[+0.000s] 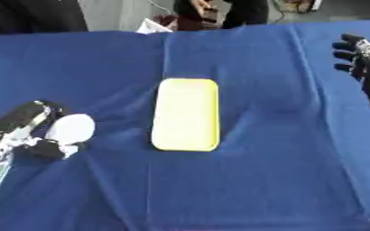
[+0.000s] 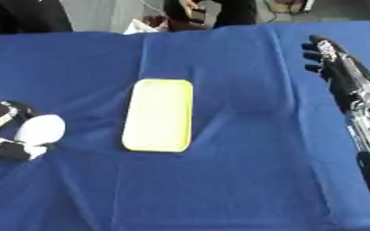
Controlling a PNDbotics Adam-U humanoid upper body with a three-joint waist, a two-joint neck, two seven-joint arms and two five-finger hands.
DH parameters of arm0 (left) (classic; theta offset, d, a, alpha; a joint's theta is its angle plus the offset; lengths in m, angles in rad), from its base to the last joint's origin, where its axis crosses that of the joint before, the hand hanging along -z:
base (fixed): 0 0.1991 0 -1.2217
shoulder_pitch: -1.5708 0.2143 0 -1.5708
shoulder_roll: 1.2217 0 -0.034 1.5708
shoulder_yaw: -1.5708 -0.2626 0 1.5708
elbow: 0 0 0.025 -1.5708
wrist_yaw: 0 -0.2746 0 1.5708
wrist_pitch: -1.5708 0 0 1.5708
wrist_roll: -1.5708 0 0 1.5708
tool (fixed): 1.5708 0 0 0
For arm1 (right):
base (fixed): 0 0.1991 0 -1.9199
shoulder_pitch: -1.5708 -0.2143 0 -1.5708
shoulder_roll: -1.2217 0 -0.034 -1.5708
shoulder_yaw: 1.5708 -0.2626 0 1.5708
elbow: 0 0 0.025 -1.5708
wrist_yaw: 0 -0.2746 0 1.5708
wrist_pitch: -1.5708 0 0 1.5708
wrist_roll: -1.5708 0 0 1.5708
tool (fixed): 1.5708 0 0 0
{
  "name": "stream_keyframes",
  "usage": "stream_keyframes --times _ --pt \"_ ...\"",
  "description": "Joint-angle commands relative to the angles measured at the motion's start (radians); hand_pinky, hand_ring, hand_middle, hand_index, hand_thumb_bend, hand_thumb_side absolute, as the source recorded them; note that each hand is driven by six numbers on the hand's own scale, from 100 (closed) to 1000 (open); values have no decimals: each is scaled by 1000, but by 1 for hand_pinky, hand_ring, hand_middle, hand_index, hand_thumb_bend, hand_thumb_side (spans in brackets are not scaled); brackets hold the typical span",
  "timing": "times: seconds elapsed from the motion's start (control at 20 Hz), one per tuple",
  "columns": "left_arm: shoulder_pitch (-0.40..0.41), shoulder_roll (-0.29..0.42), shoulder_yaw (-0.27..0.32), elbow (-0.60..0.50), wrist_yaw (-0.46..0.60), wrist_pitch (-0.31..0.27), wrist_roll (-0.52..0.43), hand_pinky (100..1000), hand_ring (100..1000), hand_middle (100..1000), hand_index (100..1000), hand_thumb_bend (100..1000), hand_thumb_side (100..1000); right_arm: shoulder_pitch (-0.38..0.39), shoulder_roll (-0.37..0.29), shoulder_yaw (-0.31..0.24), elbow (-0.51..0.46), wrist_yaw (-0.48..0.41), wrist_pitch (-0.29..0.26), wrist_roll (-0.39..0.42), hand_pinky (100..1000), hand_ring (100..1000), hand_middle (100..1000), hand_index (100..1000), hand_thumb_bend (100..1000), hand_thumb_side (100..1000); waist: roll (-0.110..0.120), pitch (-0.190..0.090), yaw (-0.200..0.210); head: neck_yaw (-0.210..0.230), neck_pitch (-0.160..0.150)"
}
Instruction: Pick up objects on the table and place them in the box.
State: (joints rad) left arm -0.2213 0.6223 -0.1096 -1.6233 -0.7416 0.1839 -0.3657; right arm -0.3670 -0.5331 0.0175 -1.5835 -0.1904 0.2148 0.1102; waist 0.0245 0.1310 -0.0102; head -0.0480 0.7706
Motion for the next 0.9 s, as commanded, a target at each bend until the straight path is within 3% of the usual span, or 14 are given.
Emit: stream_keyframes --times 0.05,0.9 --pt "-16 42 21 -19 23 6 10 739 618 629 716 183 263 -14 -16 -10 -14 4 -3 2 903 929 869 963 100 865 1 -10 0 -13 -1" --pt "-20 42 23 -15 35 7 17 736 617 630 717 179 268 -15 -16 -11 -14 4 -3 3 903 929 869 963 100 864 1 -10 0 -15 -1"
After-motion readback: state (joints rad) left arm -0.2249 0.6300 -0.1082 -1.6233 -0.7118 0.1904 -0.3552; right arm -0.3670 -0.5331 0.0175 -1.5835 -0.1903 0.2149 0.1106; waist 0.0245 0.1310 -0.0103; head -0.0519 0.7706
